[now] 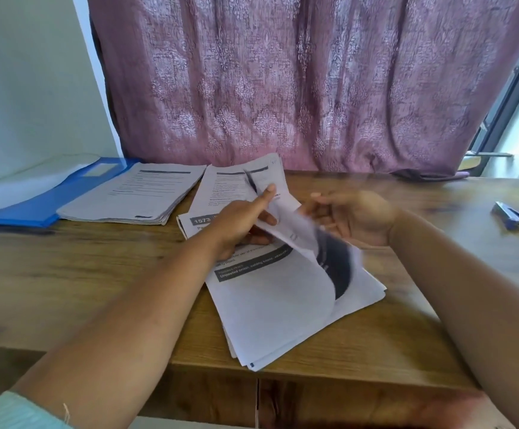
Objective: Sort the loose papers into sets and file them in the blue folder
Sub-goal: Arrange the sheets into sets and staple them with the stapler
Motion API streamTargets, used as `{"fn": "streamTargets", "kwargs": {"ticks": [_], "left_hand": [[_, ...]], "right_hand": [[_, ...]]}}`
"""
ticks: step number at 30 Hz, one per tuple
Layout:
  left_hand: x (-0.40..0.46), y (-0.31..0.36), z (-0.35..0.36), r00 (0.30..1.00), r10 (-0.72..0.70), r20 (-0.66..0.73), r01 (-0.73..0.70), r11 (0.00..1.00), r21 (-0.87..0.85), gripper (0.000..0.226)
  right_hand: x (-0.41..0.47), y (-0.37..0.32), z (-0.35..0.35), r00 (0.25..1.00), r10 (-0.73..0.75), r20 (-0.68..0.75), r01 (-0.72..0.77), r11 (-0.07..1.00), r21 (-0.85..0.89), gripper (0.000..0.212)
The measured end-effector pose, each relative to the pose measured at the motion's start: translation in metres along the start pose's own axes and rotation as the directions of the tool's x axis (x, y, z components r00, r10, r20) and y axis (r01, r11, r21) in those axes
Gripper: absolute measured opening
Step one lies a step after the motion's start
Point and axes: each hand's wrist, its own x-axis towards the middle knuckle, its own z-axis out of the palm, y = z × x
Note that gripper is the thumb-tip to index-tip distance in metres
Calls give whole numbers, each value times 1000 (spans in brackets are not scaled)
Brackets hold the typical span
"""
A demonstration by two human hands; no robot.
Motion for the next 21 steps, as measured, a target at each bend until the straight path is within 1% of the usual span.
{"fn": "streamTargets", "kwargs": {"ticks": [1,2,3,4,5,6,7,8,9,10,11,12,14,15,16,17,18,19,20,21], "left_hand": [[0,0,0,1000,6,-1,-6,1000,-5,67],[1,-1,-1,1000,14,-11,-14,1000,3,60],[1,-2,-2,999,13,-32,-13,1000,9,43],[1,-2,-4,999,10,-52,-9,1000,17,21],[1,-1,-6,998,-2,-66,4,1000,24,7],[1,-1,-8,998,-11,-69,13,999,31,9],[0,-1,-10,998,-15,-58,16,1000,24,12],[2,-1,-11,999,-8,-50,9,1000,13,14],[2,-1,-12,999,0,-46,1,1000,13,15],[3,-2,-12,999,8,-47,-7,1000,21,17],[4,-3,-13,998,11,-57,-9,1000,27,19],[5,-3,-13,998,16,-64,-13,999,35,21],[5,-4,-12,998,32,-62,-30,999,36,20],[4,-4,-10,997,42,-59,-40,999,32,17],[3,-3,-9,997,55,-56,-54,998,30,18],[2,-2,-7,997,66,-49,-65,998,23,30],[2,-1,-6,997,71,-34,-71,997,10,46],[0,0,-5,997,72,-17,-72,997,-4,60],[-1,1,-4,997,75,-9,-75,997,2,69],[-1,0,-3,996,87,-14,-87,995,45,72]], "right_hand": [[-3,-1,5,989,64,136,-75,994,77,48],[-5,0,9,971,92,222,-117,988,104,47],[-3,2,12,965,87,246,-122,984,130,46],[0,3,14,979,67,195,-98,983,155,42],[5,5,15,996,41,74,-53,985,162,35],[9,5,15,997,20,-71,-10,992,128,28],[13,8,11,973,-18,-229,17,1000,-7,23],[16,11,4,928,-92,-361,11,975,-220,15],[17,15,-4,886,-181,-427,-20,905,-425,6],[17,18,-11,859,-243,-452,-62,825,-562,8],[15,20,-15,853,-261,-452,-101,767,-634,14],[11,20,-12,858,-253,-447,-126,740,-661,21],[8,18,-2,853,-299,-428,-104,706,-701,41],[9,17,4,851,-331,-407,-52,718,-694,56],[9,14,11,866,-321,-384,18,786,-618,73],[10,12,18,905,-236,-353,53,888,-457,89],[10,9,23,952,-99,-290,20,964,-264,102],[13,9,25,980,17,-196,-42,992,-122,109],[11,6,27,992,86,-87,-90,995,-34,107],[9,4,25,995,97,-8,-97,995,11,93]]}}
